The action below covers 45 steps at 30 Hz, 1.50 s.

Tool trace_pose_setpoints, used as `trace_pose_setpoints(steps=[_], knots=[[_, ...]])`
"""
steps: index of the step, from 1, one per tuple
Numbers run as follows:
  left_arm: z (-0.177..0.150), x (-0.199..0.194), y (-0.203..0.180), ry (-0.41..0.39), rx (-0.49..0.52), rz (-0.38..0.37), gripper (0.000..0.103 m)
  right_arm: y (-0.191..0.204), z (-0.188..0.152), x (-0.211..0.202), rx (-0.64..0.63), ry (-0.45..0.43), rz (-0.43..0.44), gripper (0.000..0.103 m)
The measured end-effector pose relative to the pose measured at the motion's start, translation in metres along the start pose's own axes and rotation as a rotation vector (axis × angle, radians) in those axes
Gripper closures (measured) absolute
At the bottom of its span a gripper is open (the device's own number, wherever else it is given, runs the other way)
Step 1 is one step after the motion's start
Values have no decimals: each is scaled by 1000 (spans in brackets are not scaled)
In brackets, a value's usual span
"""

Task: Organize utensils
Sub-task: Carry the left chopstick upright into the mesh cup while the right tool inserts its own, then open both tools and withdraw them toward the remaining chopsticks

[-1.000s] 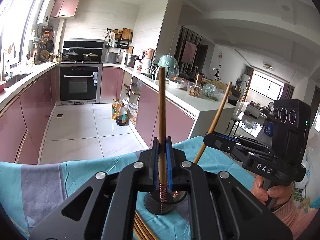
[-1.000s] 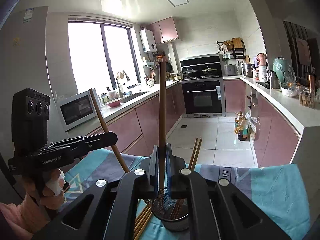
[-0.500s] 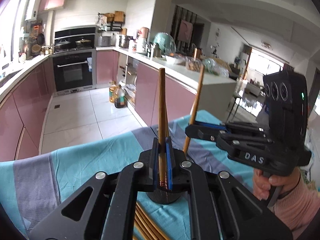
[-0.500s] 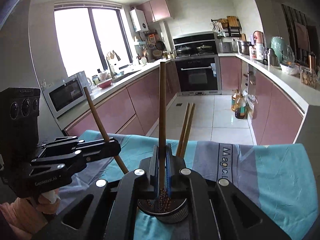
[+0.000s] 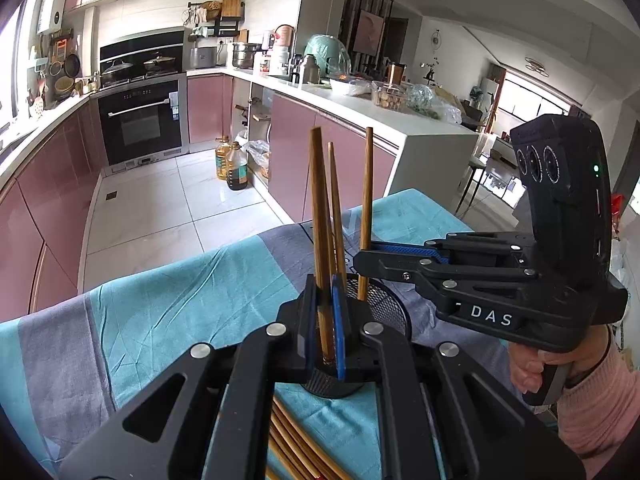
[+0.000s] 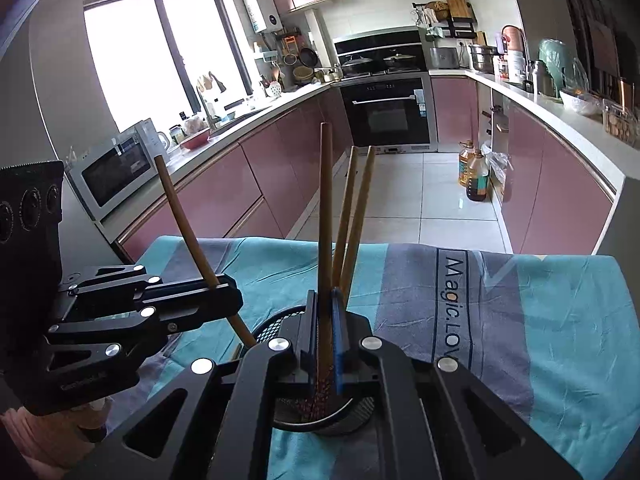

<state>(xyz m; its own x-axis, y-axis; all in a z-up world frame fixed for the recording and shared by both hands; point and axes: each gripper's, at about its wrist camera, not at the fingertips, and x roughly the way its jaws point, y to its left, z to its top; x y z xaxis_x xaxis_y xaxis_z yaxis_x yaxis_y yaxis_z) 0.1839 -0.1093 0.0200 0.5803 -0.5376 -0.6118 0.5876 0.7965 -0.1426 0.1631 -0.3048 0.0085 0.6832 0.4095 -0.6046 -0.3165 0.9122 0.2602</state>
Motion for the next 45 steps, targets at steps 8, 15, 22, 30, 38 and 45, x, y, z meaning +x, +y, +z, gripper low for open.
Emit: trace_pose_setpoints(steps=[8, 15, 22, 30, 38, 45], knots=[[0, 12, 7, 20, -27, 17, 92, -5, 1, 6, 24, 1, -22, 94], [-14, -9, 13, -24, -58, 32, 77, -4, -4, -5, 27, -33, -22, 88], [-45, -51, 28, -88, -68, 92, 72, 18, -22, -37, -46, -77, 57, 78], [-109, -50, 44, 35, -98, 159, 71, 54, -70, -26, -119, 53, 160, 77], [-159, -22, 58, 154, -195, 151, 71, 63, -103, 17, -73, 190, 159, 77], [-163, -6, 54, 192, -192, 152, 71, 66, -117, 37, -49, 242, 113, 77]])
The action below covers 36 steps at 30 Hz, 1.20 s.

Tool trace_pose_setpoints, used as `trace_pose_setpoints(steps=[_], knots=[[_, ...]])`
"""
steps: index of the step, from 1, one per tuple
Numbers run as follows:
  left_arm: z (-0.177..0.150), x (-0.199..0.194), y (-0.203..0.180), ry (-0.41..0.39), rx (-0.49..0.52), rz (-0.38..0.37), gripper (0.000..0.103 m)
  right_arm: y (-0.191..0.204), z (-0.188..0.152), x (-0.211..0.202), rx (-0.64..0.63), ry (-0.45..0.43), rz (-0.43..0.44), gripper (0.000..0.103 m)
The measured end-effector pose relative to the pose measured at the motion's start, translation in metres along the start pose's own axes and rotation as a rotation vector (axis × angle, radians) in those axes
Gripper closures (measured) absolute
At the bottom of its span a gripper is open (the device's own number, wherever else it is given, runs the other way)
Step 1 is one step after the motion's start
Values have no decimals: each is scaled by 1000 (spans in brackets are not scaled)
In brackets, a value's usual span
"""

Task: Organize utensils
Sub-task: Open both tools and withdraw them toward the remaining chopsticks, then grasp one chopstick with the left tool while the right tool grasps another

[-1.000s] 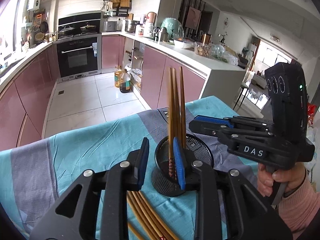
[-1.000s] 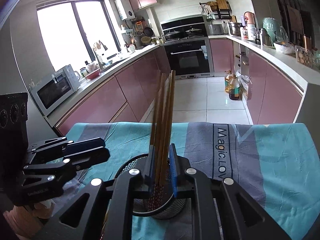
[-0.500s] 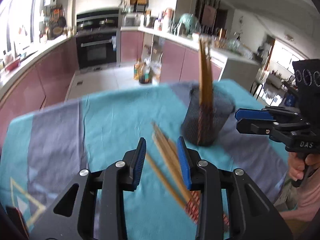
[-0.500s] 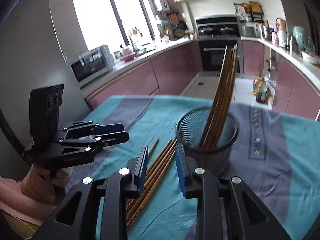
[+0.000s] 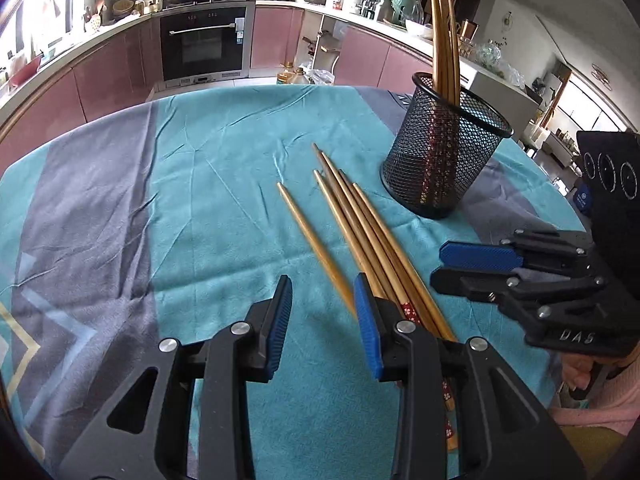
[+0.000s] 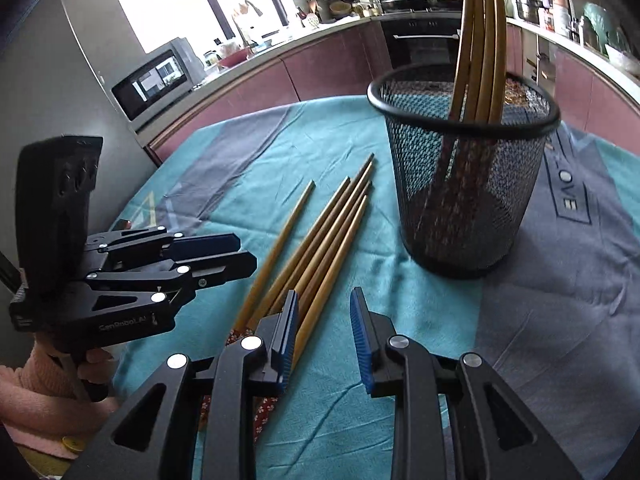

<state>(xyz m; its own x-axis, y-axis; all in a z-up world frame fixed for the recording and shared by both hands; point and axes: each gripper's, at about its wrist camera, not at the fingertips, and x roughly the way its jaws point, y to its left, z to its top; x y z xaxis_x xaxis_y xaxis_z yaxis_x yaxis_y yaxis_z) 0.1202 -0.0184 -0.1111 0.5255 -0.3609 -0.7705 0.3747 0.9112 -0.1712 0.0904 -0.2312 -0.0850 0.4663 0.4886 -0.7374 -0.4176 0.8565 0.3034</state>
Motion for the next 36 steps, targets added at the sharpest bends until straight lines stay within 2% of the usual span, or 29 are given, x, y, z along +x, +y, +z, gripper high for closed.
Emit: trace_pose_setpoints(steps=[12, 19, 30, 36], knots=[[8, 18, -13, 35, 40, 48, 71, 7, 0, 18, -20, 20, -52, 79], [8, 20, -11, 42, 62, 78, 83, 8, 1, 19, -48, 32, -87, 82], [16, 24, -2, 47, 53, 96, 84, 4, 10, 27, -39, 28, -130, 89], [18, 26, -3, 41, 34, 115, 91, -5, 11, 25, 9, 13, -118, 96]])
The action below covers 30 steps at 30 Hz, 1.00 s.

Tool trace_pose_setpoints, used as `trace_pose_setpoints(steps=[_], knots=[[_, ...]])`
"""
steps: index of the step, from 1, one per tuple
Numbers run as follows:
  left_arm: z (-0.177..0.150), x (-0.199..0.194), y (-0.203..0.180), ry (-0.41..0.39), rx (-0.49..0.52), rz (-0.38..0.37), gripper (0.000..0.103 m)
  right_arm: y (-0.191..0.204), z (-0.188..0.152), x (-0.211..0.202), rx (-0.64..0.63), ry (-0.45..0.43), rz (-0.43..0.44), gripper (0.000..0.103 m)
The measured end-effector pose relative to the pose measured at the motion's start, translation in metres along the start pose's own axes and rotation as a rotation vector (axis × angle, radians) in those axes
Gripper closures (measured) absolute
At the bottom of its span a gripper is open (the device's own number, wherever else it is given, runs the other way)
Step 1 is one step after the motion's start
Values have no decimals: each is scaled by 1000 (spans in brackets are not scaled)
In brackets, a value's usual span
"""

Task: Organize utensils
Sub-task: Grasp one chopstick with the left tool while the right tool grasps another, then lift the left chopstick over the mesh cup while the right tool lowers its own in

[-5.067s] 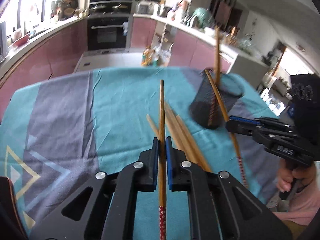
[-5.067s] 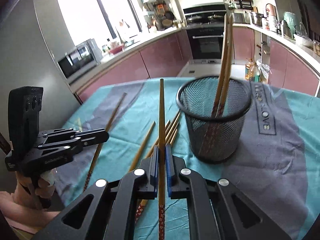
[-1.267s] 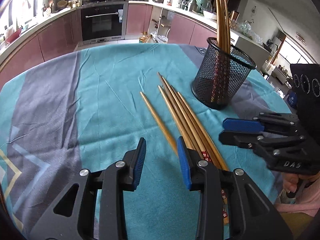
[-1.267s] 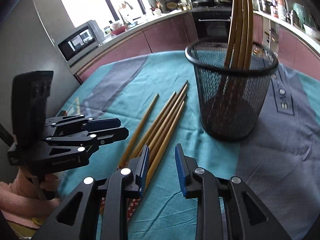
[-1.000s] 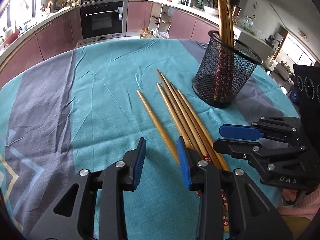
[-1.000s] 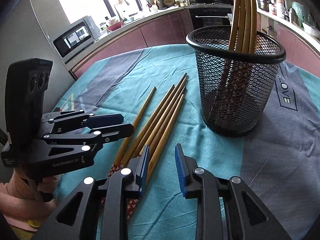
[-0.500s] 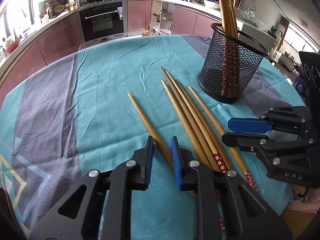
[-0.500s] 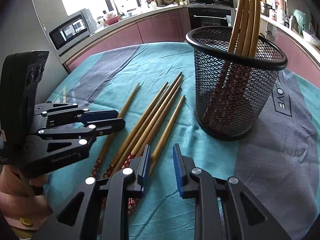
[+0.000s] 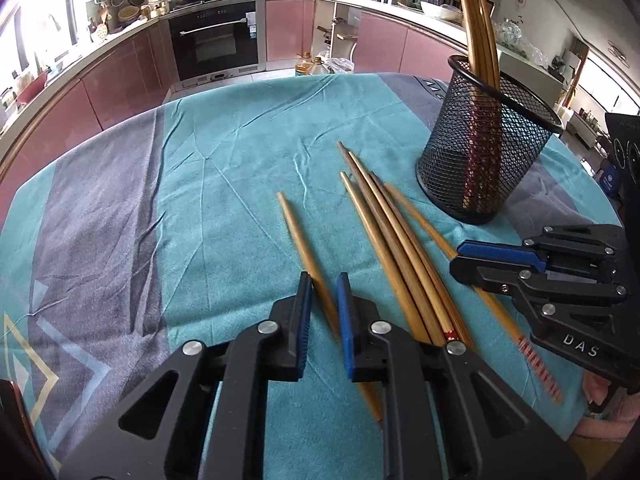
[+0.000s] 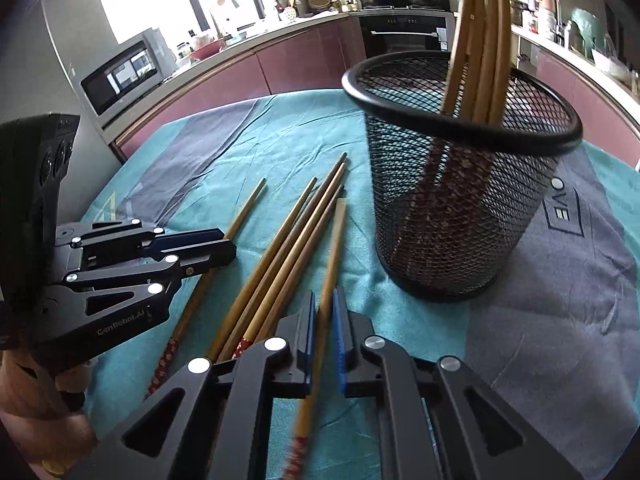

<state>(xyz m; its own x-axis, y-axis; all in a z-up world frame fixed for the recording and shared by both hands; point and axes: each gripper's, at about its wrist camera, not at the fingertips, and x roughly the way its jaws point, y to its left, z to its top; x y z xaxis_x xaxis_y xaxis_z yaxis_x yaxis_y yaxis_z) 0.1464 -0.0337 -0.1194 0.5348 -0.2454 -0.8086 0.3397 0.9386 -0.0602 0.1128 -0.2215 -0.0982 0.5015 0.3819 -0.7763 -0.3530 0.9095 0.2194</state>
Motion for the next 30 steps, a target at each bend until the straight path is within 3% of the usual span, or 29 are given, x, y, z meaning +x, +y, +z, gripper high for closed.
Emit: trace_pose_setpoints(steps=[4, 12, 18, 30], knots=[[0, -1, 2, -6, -35, -5, 96, -3, -2, -3, 13, -2, 8, 97], [-6, -9, 3, -12, -47, -14, 96, -2, -3, -19, 0, -28, 36, 97], [-6, -33, 4, -50, -43, -65, 96, 2, -3, -40, -12, -74, 87, 97], [11, -108, -5, -203, -16, -249, 96, 2, 7, -94, -17, -205, 149, 97]])
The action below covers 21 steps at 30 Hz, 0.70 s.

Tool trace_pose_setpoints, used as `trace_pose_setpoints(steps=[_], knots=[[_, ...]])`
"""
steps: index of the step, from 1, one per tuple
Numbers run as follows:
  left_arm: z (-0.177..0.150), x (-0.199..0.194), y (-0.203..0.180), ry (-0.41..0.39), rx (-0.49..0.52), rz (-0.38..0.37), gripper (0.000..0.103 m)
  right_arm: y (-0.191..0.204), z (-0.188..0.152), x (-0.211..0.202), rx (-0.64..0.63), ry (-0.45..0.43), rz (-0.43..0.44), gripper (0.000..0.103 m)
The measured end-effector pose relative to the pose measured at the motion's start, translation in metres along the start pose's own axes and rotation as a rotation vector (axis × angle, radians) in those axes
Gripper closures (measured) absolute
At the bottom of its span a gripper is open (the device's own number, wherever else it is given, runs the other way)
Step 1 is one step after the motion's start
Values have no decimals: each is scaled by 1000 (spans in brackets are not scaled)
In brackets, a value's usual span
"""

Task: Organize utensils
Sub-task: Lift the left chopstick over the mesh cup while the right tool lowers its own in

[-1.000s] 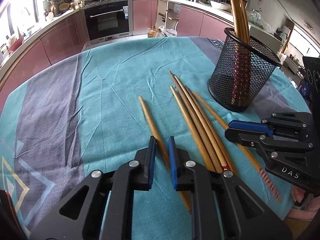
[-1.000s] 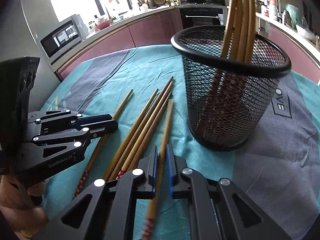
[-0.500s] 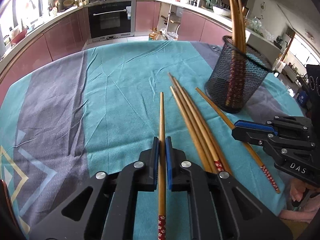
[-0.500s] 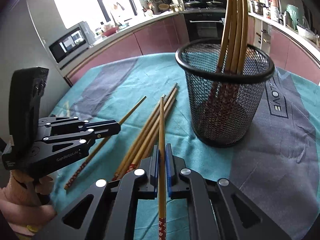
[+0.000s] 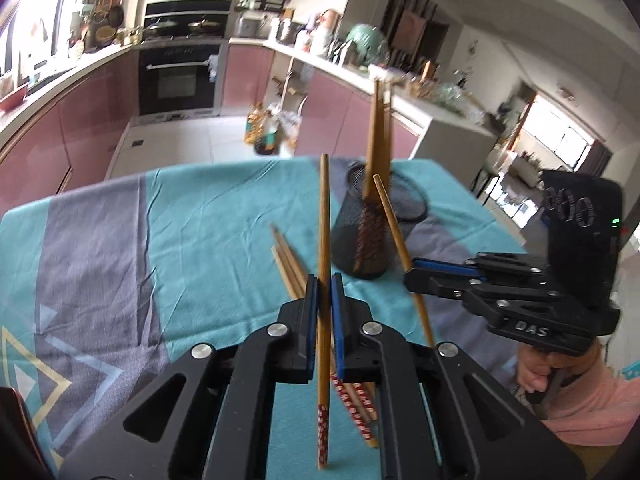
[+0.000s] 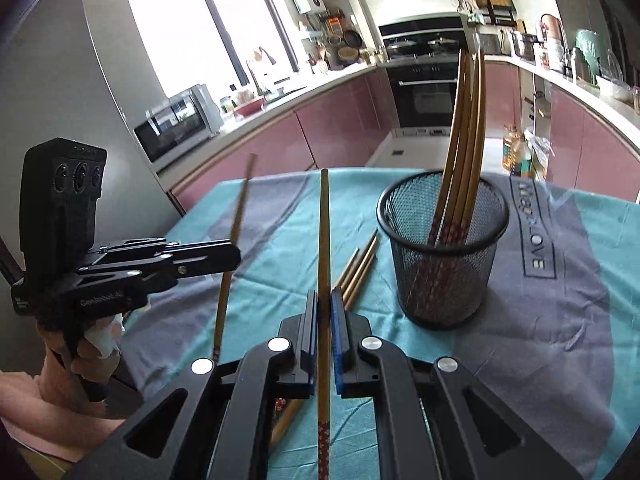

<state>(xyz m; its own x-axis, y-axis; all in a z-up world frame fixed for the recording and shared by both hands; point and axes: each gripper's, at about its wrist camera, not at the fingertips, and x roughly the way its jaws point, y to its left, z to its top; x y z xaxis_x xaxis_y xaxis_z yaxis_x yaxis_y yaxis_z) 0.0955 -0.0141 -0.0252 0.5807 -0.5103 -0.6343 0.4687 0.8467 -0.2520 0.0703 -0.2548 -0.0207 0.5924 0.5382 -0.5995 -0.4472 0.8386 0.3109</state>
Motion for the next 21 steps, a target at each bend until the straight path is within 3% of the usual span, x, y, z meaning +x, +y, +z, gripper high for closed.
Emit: trace_pose_setpoints(steps=[9, 21], knots=[[20, -39, -11, -93, 11, -64, 96, -5, 18, -26, 1, -89, 12, 97], [61, -44, -22, -178, 10, -95, 96, -21, 52, -52, -15, -203, -9, 97]])
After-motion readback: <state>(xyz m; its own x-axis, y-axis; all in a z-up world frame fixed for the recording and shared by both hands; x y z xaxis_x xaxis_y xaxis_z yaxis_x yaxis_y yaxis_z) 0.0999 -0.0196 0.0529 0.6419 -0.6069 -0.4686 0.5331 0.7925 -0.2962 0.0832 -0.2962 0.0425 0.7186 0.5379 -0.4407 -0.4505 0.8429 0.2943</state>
